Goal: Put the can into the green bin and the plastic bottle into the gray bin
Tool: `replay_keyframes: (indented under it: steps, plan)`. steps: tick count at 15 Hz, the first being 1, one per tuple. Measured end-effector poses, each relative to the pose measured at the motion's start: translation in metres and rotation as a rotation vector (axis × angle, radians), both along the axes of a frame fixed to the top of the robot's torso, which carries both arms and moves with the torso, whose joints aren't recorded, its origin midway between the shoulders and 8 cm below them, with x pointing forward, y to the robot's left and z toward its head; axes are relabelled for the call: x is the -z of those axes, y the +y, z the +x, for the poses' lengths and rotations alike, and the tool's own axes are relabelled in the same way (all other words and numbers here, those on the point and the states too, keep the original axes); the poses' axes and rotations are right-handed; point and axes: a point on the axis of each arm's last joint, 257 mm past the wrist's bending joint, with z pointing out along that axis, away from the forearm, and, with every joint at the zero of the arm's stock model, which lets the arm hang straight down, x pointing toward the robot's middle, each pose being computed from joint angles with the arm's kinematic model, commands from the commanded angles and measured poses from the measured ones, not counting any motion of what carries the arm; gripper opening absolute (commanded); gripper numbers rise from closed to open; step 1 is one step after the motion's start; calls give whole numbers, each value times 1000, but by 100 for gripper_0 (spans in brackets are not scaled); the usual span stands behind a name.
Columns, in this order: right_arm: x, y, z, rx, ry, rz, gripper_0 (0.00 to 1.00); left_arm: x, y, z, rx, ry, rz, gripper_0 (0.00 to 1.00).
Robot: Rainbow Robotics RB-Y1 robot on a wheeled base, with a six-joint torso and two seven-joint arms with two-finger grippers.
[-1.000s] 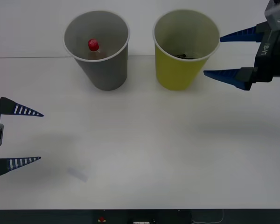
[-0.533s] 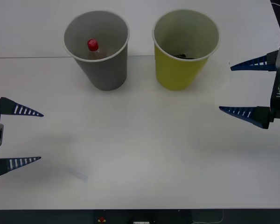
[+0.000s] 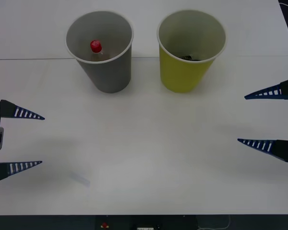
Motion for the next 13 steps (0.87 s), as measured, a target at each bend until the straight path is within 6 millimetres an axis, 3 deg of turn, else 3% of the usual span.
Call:
replay_keyframes:
  steps: [9, 13]
  plan:
    - [25, -2, -20, -43, 32, -21, 100, 0, 0, 0, 0, 0, 0, 100]
    - [29, -3, -20, -70, -10, -46, 100, 0, 0, 0, 0, 0, 0, 100]
